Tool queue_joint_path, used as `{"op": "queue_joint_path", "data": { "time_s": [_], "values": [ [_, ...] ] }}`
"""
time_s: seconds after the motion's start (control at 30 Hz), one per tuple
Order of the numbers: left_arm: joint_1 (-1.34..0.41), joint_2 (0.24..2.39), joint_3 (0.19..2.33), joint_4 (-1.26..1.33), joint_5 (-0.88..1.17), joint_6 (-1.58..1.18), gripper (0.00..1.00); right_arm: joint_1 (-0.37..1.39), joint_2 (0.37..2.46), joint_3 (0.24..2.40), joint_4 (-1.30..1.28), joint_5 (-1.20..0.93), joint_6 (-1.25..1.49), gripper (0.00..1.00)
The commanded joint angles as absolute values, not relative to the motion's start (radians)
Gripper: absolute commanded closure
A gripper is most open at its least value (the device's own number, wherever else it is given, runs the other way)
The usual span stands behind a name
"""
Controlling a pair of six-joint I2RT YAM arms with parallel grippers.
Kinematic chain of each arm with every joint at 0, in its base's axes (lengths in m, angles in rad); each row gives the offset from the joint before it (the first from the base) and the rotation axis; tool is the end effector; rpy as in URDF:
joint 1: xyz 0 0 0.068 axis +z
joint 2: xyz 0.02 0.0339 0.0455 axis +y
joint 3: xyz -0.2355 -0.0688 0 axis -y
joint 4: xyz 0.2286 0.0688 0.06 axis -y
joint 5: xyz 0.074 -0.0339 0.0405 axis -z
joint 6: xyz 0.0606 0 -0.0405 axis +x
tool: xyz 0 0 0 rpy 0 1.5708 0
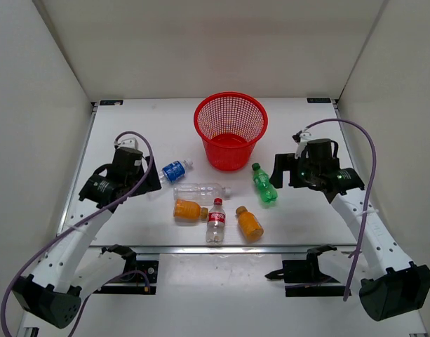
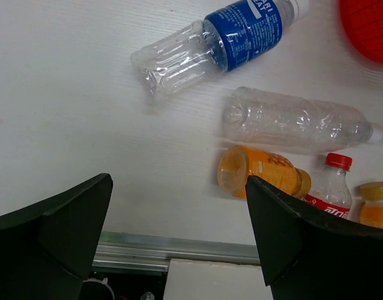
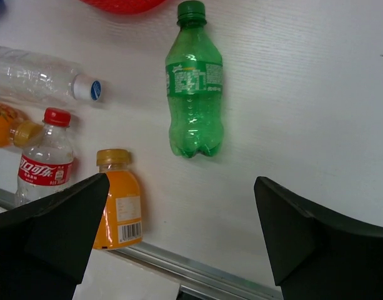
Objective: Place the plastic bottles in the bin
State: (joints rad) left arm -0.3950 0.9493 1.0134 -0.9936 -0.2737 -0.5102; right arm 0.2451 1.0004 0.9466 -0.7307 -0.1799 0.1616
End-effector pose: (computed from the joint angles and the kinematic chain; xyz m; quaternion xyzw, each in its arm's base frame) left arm 0.1783 -0.0566 0.2734 -0.0970 0.9361 -0.0201 0.3374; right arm 0.2097 0.0636 0.2649 -0.0728 0.9177 0.1583 0.3569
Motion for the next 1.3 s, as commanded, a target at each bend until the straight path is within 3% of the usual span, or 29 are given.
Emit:
{"op": "queue_joint_path", "data": {
  "time_s": [0.0, 0.13, 0.27, 0.47, 0.6, 0.77, 0.93, 1.13, 1.27],
  "values": [
    [-0.388, 0.885, 0.970, -0.996, -0.233, -0.534, 0.01, 0.299, 1.006, 0.979, -0.778, -0.160, 0.179, 0.01],
    [-0.402, 0.833, 0.925, -1.008, -0.204, -0.539, 0.02, 0.342, 1.067, 0.947, -0.711, -0.091, 0.181, 0.01],
    [-0.422, 0.789, 0.858, -0.951, -0.020, -0.482, 0.01, 0.330, 1.173, 0.919, -0.621, -0.054, 0.187, 0.01],
    [-0.404, 0.773, 0.816, -0.962, -0.015, -0.486, 0.01, 0.308, 1.274, 0.867, -0.396, -0.089, 0.181, 0.01],
    [-0.406, 0.795, 0.819, -0.979, -0.047, -0.476, 0.01, 0.348, 1.385, 0.877, -0.313, -0.005, 0.201, 0.01],
    [-0.391, 0.825, 0.854, -0.994, -0.063, -0.465, 0.01, 0.365, 1.511, 0.853, -0.204, 0.046, 0.228, 0.23],
    [-0.373, 0.802, 0.857, -0.994, -0.081, -0.454, 0.01, 0.359, 1.531, 0.770, -0.150, -0.006, 0.285, 0.33],
    [-0.362, 0.818, 0.853, -0.985, -0.083, -0.423, 0.02, 0.335, 1.369, 0.794, -0.273, 0.066, 0.305, 0.69],
    [-0.360, 0.828, 0.835, -0.942, -0.058, -0.404, 0.01, 0.247, 1.209, 0.934, -0.396, 0.008, 0.278, 0.69]
  ]
}}
